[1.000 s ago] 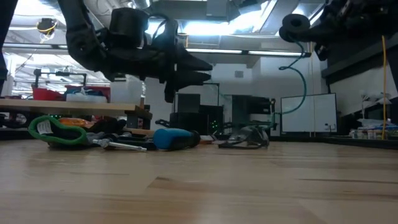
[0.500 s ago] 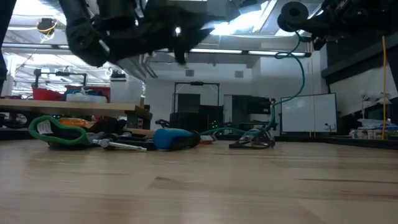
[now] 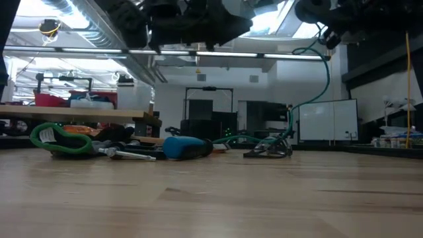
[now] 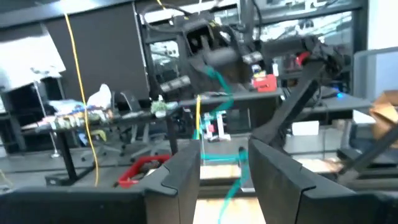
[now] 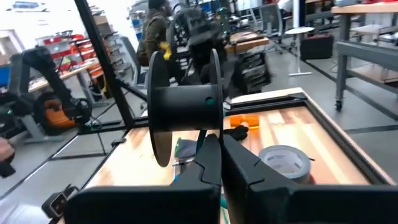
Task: Coil cords
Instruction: Coil the wire in the cable spool
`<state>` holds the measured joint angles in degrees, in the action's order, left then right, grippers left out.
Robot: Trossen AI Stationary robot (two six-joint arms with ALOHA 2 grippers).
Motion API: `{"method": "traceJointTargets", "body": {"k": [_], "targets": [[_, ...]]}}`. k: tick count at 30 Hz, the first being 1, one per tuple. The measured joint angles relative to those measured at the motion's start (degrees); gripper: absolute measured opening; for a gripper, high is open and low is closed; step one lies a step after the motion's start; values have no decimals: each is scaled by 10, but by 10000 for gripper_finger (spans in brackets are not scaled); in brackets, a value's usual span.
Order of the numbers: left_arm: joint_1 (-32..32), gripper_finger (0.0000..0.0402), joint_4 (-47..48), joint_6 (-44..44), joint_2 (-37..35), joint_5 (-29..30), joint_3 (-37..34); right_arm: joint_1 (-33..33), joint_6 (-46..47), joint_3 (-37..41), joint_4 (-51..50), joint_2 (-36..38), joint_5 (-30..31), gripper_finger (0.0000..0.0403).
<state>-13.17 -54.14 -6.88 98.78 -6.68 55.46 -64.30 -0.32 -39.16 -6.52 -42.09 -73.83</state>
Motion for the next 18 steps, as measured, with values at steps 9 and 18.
{"method": "traceJointTargets", "body": {"k": [9, 18], "targets": [[-6, 126, 29, 25, 0, -52, 21, 105, -21, 0, 0, -10, 112, 1], [-3, 126, 57, 23, 0, -52, 21, 194, -31, 0, 21, -38, 262, 1]]}}
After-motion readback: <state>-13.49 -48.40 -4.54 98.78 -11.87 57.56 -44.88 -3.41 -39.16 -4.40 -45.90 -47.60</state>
